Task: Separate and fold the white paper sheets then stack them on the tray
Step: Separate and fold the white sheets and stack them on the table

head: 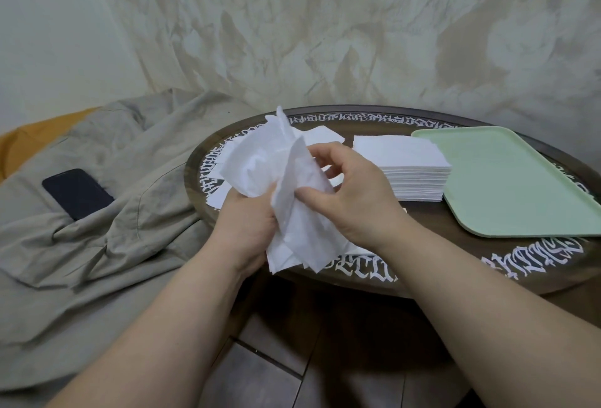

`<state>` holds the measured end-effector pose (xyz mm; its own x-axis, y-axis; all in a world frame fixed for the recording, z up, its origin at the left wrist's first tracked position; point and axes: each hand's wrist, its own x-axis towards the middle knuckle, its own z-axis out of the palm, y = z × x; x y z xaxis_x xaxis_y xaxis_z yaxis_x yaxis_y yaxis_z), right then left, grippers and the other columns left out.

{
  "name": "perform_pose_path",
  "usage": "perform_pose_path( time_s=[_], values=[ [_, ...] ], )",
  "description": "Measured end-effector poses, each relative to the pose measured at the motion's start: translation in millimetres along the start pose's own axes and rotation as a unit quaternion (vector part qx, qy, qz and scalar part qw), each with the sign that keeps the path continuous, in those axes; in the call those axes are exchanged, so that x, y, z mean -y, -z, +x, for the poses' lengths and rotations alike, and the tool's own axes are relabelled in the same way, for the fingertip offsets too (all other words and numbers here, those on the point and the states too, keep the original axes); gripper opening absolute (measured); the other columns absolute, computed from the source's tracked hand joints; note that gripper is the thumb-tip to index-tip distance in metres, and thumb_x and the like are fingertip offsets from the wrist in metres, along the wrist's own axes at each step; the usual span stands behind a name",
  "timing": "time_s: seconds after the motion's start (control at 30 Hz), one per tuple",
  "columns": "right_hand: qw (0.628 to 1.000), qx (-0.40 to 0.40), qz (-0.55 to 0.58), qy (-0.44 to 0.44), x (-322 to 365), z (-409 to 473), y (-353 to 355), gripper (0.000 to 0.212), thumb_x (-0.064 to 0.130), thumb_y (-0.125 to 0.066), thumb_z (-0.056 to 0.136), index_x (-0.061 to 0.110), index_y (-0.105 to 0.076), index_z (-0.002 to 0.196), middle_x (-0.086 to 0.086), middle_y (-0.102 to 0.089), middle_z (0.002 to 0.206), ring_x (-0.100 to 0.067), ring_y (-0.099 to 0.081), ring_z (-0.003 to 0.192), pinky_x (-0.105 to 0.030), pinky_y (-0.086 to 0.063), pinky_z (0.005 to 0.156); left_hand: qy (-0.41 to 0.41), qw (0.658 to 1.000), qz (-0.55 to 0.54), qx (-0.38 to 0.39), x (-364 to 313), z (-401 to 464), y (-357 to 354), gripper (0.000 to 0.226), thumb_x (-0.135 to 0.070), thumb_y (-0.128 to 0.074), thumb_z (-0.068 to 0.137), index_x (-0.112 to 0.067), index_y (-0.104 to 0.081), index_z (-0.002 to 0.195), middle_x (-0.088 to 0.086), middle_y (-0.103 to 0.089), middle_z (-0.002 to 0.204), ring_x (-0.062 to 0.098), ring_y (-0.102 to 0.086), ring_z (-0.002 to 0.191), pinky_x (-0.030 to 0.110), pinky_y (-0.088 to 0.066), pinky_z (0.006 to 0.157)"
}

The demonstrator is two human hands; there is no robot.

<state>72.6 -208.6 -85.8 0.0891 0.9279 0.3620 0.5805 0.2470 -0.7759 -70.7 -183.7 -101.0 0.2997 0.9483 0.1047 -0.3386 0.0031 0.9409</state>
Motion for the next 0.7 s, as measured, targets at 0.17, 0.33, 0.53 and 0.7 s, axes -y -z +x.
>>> perform_pose_path(
  time_s=[0.17,0.33,0.53,0.7],
  values=[
    [0.998,-0.049,-0.034,0.013,3,2,2,0.017,0.02,-0.074,0.079,0.025,-0.06,0.087,0.004,-0.056,0.08,-0.013,-0.052,0.077,-0.027,-0.042,0.072,-0.015,1.0,0.002,-0.02,-1,1,0,0.015,-0.006,-0.071,0.081,-0.008,-0.069,0.096,0.011,-0.071,0.09,0.027,-0.069,0.084,0.037,-0.054,0.071],
    [0.991,-0.087,0.037,-0.09,-4,5,4,0.025,0.014,-0.065,0.079,0.02,-0.048,0.062,0.009,-0.047,0.057,-0.007,-0.042,0.054,-0.024,-0.034,0.056,-0.008,0.998,-0.023,-0.061,-4,-1,-4,0.02,-0.002,-0.069,0.087,-0.01,-0.069,0.105,0.009,-0.075,0.102,0.029,-0.071,0.097,0.042,-0.057,0.08],
    [0.958,-0.09,0.206,-0.176,-6,5,7,0.008,0.009,-0.064,0.078,0.015,-0.061,0.083,-0.005,-0.07,0.079,-0.021,-0.064,0.071,-0.035,-0.05,0.067,0.011,0.998,-0.026,-0.064,-6,-2,-7,0.034,-0.007,-0.067,0.089,-0.004,-0.063,0.122,0.013,-0.071,0.116,0.032,-0.069,0.107,0.054,-0.053,0.094],
    [0.949,-0.018,0.265,-0.168,1,2,8,0.016,0.012,-0.077,0.078,0.015,-0.07,0.092,0.001,-0.075,0.087,-0.016,-0.072,0.078,-0.035,-0.06,0.072,0.028,0.999,-0.016,-0.034,-4,-3,-6,0.038,-0.01,-0.072,0.086,-0.004,-0.063,0.123,0.015,-0.07,0.118,0.034,-0.068,0.108,0.053,-0.053,0.095]
  ],
)
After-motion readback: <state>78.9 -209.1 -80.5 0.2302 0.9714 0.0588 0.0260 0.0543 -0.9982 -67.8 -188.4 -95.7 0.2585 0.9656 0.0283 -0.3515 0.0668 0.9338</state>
